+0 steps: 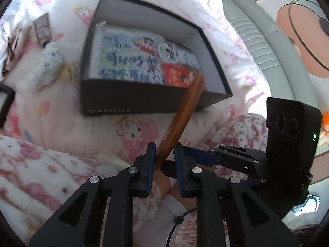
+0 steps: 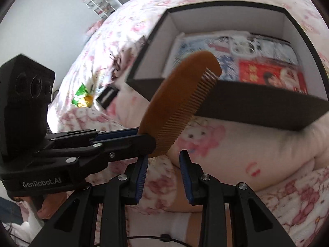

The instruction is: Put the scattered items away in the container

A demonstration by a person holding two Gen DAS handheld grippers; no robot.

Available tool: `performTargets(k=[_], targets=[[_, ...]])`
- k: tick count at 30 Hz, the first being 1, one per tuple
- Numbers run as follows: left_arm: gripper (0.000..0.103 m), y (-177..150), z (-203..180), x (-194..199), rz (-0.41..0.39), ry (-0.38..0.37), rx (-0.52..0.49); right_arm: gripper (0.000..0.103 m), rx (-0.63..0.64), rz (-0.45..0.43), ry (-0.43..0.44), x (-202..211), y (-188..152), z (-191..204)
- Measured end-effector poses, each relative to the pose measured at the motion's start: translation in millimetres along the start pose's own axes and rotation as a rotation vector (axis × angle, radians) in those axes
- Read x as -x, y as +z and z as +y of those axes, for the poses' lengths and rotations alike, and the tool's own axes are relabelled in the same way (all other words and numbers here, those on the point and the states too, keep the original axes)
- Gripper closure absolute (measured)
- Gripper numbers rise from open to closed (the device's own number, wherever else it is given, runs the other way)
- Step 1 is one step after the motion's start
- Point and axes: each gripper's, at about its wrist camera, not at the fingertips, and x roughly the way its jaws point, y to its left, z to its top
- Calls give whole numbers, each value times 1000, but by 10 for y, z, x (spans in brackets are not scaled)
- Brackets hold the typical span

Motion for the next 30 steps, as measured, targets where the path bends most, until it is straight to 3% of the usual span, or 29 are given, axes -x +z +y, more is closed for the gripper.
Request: performTargets(k=[6,18,23,30], targets=[[86,-30,-42,-248,44,-3,7,74,-51,31,31,-87,-81,-208],[86,54,134,-502,105,123,99,74,-180,25,18,-77,-38,-650],[86,99,168,-536,103,202,119,74,-209,62,3,-281,8,-731],[84,177,196,-388,63,218,103,73,-204,128,2,-566,-20,-708]])
